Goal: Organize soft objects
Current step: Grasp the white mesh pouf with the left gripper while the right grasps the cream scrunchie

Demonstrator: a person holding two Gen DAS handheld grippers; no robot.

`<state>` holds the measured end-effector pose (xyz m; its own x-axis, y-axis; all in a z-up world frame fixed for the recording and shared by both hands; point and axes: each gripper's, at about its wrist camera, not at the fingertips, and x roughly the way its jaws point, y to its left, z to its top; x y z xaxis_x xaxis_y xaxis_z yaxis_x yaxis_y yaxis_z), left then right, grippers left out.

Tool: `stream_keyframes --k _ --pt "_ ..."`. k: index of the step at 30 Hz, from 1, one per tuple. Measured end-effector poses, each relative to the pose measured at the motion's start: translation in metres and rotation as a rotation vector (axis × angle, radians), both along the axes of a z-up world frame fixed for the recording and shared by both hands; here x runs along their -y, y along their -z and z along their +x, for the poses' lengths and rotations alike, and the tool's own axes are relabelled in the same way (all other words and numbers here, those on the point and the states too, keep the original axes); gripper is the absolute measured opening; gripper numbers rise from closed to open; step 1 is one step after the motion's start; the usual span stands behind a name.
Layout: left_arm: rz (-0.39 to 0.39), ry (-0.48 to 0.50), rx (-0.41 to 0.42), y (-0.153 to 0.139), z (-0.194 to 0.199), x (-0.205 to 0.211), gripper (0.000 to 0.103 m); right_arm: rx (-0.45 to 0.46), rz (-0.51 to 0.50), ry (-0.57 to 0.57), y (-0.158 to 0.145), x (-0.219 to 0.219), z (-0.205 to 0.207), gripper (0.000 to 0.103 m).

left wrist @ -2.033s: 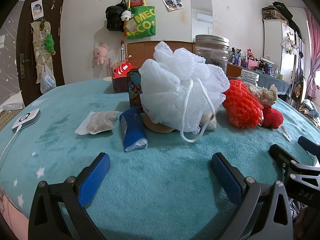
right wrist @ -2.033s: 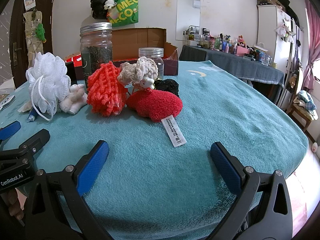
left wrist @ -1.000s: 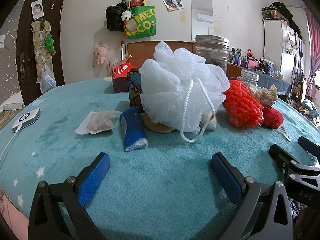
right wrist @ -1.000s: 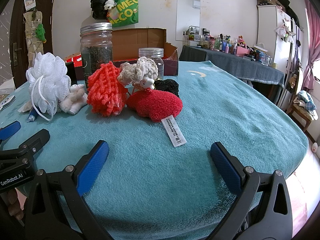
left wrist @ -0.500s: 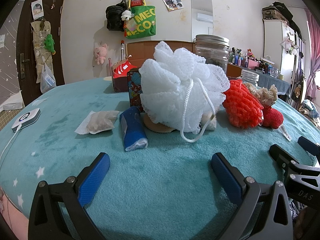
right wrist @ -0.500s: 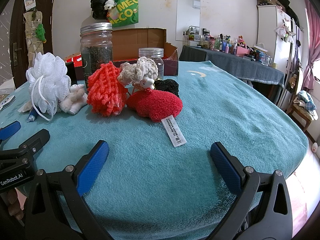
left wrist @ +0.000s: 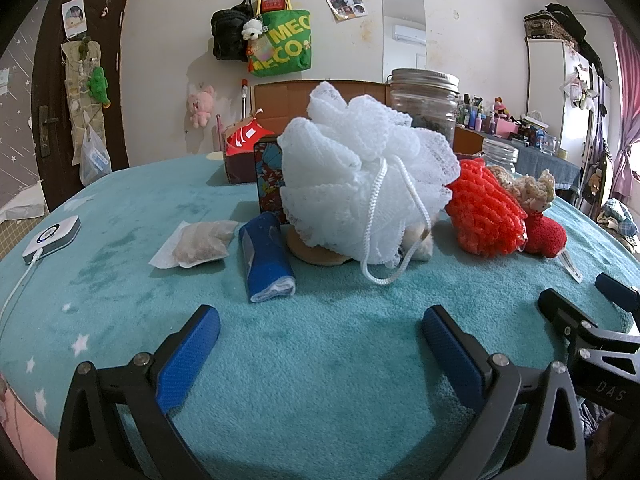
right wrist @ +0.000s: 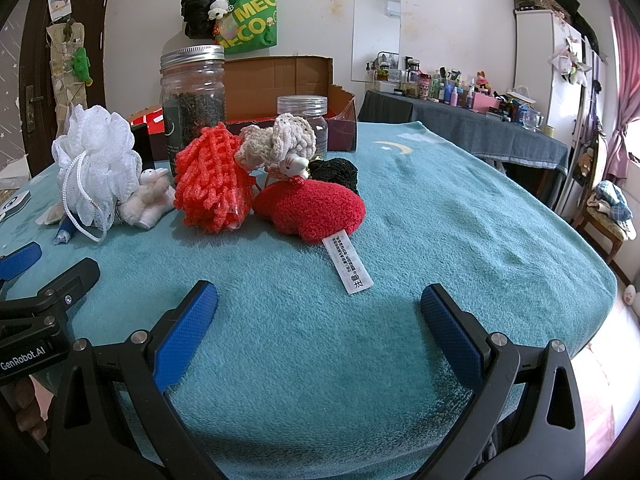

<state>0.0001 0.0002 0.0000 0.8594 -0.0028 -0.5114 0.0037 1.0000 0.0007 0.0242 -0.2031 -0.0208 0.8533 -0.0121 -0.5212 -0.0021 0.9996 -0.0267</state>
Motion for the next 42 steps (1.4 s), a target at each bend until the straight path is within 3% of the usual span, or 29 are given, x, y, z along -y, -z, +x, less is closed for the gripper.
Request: stream_keyframes --k 9,14,19,25,31,33,35,38,42 --pt "-0.006 0.015 -0.028 -0.007 0.005 0.002 0.103 -0.008 0.016 -0.013 -0.006 0.003 0.001 0.103" --pt "-0.007 0.039 0.018 -0.027 0.007 -0.001 0.103 0.004 0.056 -0.028 -0.01 0.006 -0.001 0.103" --pt "-0.017 0.075 0.053 -0.049 0.011 0.0 0.103 0.055 0.081 -0.054 -0.034 0.015 0.004 0.103" --pt "-0.03 0.132 0.069 -0.071 0.031 0.001 0.103 0.091 0.09 -0.108 -0.06 0.017 0.025 0.103" --pt "-0.033 0.172 0.023 -0.07 0.05 0.006 0.103 0.037 0.127 -0.217 -0.064 0.011 0.057 0.101" --pt "-0.049 0.184 -0.004 -0.068 0.055 0.005 0.1 0.004 0.137 -0.248 -0.061 0.007 0.066 0.091" --pt "-0.074 0.196 -0.036 -0.062 0.058 0.003 0.088 -0.031 0.158 -0.266 -0.054 0.007 0.072 0.065" --pt "-0.084 0.199 -0.062 -0.058 0.06 0.002 0.074 -0.091 0.214 -0.297 -0.046 0.008 0.078 0.038" --pt "-0.072 0.196 -0.041 -0.057 0.05 0.001 0.056 -0.078 0.242 -0.305 -0.045 0.012 0.072 0.029"
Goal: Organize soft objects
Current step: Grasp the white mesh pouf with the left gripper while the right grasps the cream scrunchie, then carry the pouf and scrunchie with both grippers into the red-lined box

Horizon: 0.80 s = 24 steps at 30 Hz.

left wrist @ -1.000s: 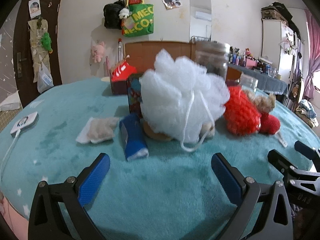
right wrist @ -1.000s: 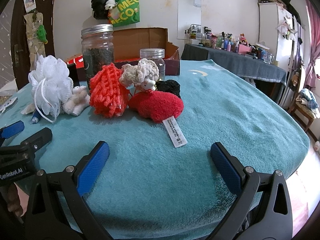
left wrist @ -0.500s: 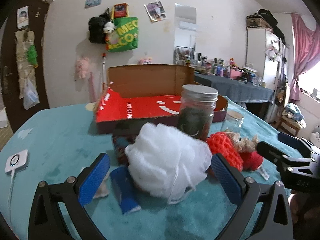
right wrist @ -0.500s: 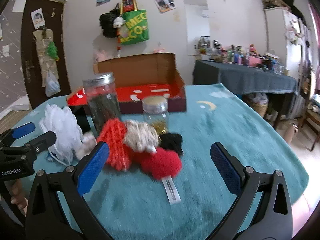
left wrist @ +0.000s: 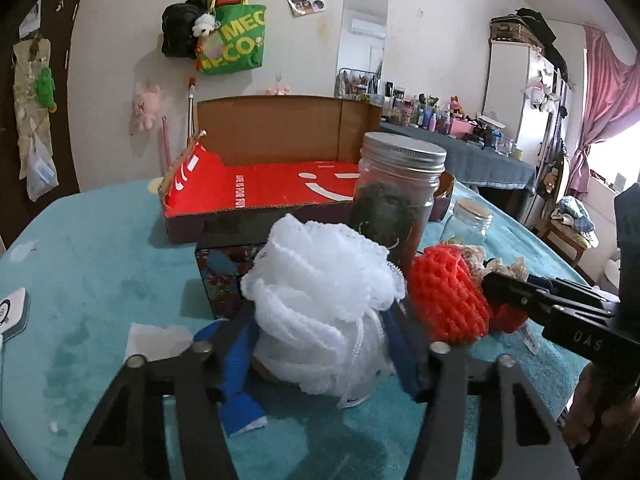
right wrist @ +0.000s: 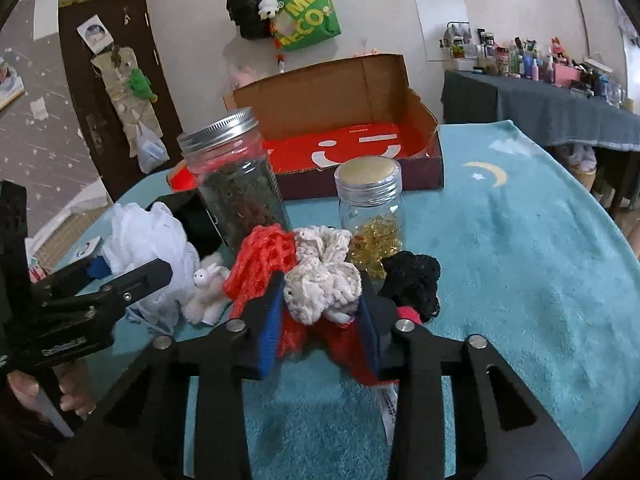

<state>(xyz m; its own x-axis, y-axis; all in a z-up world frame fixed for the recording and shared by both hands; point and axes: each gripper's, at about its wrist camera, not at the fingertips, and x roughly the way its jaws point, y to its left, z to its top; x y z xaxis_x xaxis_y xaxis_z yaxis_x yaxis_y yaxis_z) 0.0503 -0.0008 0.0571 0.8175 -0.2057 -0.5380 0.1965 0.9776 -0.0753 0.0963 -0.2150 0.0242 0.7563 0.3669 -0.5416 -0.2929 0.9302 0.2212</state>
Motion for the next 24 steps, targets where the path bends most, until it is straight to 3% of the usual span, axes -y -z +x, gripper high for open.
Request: stream_keyframes --k 7,24 --pt "-0.005 -0.003 0.014 -0.007 -0.003 -0.005 0.037 0.042 -0.018 -0.004 -0.004 -0.003 -0.009 0.026" --pt "-0.098 0.008 -0.087 -0.045 -0.002 -0.069 0.029 0.042 -0.005 0.014 -0.023 0.02 -0.012 0.026"
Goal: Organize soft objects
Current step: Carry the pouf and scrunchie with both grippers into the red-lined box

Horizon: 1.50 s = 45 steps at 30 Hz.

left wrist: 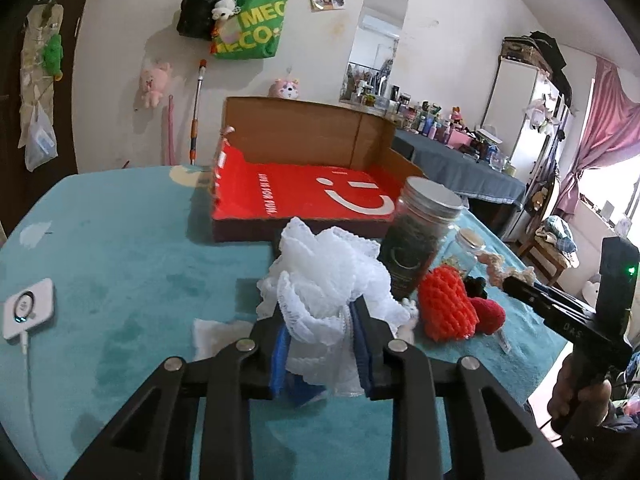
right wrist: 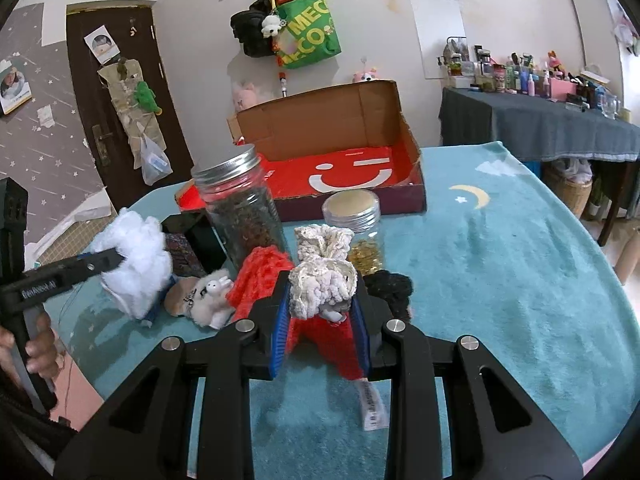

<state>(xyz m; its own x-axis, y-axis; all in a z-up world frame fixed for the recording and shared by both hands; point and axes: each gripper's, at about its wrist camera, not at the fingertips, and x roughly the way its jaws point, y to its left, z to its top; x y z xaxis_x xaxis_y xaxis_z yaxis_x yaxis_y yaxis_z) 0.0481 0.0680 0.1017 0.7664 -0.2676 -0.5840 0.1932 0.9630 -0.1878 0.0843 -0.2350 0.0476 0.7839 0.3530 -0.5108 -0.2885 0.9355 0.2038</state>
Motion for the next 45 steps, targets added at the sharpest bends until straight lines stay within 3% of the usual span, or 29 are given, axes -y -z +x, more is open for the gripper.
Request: stream_keyframes --k 5,12,22,33,45 --pt "0.037 -0.033 -0.001 -0.011 0.001 -0.023 0.028 -0.008 -0.047 0.019 -0.006 0.01 0.003 0.026" --pt "0.186 -0.053 0.002 -0.012 0.027 -0.045 0.027 -0.059 -0.114 0.015 -0.007 0.026 0.027 0.026" --pt "0.266 0.088 -0.009 0.006 0.072 -0.054 0.024 -0.157 -0.144 -0.078 0.007 0.04 0.076 0.026" --pt "0.239 0.241 0.055 -0.002 0.098 -0.055 0.022 -0.176 -0.116 -0.196 0.006 0.045 0.116 0.026" --pt "0.203 0.361 0.122 -0.034 0.127 -0.033 0.022 -0.163 -0.048 -0.316 -0.017 0.036 0.149 0.026"
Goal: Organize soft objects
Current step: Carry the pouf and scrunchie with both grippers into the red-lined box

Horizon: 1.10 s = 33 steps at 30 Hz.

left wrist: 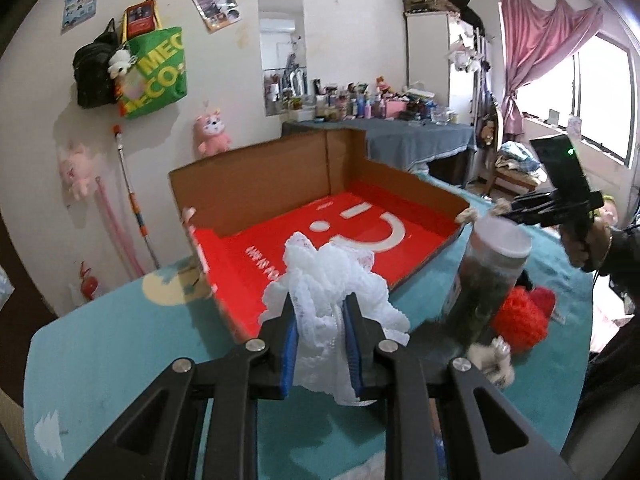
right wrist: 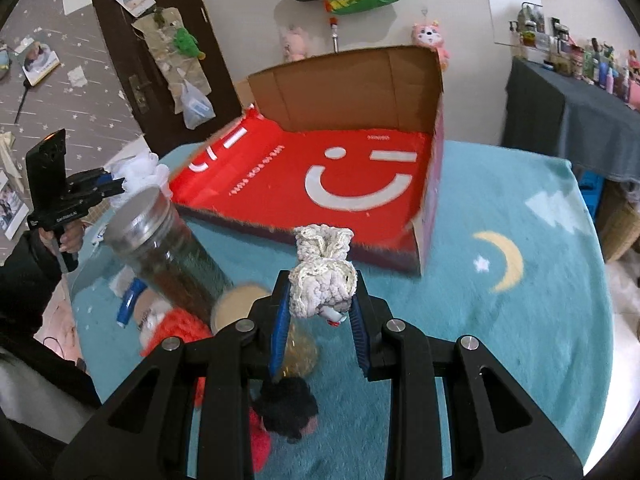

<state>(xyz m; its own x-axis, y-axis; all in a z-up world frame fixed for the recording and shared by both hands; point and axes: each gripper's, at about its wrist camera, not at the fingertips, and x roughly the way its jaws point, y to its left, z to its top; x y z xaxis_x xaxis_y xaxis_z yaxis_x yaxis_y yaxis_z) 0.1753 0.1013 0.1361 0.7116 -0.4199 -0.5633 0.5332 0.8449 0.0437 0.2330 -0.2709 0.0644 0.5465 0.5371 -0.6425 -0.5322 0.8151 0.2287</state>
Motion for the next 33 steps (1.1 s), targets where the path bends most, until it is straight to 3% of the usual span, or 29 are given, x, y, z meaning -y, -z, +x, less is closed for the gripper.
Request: stream_keyframes --k 11,20,26,33 --pt "-0.015 0.029 -0.01 -0.011 0.054 0.051 0.022 0.028 -0.015 -0.045 -0.024 -0.032 0.04 0.026" --pt "-0.085 -0.034 -0.117 -0.022 0.135 0.075 0.022 0.021 -0.093 -0.019 -0.043 -0.083 0.112 0.026" --pt "-0.005 -0.14 -0.192 -0.006 0.197 0.092 0.022 -0.052 -0.212 0.06 -0.034 -0.117 0.179 0.026" --pt "0.107 -0.282 -0.229 0.026 0.243 0.089 0.022 -0.164 -0.368 0.177 -0.003 -0.134 0.24 0.026"
